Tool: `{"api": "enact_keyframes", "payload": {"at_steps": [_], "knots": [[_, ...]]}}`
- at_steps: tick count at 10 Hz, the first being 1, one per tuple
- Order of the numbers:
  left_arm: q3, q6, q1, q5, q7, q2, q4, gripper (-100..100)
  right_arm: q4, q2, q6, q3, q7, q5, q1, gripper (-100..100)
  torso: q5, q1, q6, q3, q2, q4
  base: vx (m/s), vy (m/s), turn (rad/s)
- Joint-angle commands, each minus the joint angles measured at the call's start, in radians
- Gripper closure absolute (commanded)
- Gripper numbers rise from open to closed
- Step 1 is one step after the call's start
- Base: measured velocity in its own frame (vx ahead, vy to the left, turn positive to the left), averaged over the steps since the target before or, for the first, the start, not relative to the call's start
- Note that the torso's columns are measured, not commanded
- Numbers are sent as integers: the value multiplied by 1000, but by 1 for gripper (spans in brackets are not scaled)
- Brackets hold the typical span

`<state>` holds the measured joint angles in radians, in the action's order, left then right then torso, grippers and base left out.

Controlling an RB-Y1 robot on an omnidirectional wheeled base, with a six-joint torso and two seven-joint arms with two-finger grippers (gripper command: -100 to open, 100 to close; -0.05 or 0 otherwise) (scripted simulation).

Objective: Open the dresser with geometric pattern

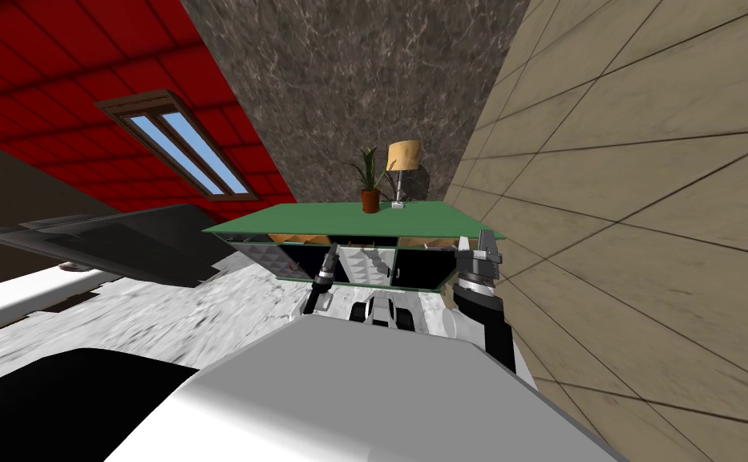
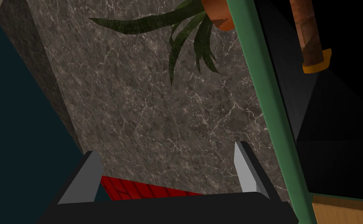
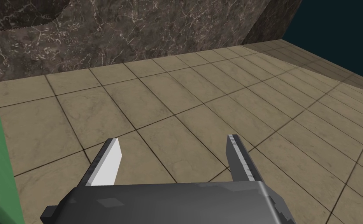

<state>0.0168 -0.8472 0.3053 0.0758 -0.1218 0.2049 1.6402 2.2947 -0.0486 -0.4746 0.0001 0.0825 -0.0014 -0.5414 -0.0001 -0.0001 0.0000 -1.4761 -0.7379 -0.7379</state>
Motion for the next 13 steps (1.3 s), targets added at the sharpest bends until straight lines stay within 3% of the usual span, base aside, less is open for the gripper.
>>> {"api": "enact_keyframes", "payload": {"at_steps": [1, 13], "knots": [[-5, -31, -16, -1, -1, 0, -54, -100, 0, 0, 0, 0, 0, 0, 0, 0, 0, 0, 0, 0, 0, 0, 20, -7, 5], [-36, -241, -120, -5, -5, -43, -387, -100, 0, 0, 0, 0, 0, 0, 0, 0, 0, 0, 0, 0, 0, 0, 28, -11, 10]]}}
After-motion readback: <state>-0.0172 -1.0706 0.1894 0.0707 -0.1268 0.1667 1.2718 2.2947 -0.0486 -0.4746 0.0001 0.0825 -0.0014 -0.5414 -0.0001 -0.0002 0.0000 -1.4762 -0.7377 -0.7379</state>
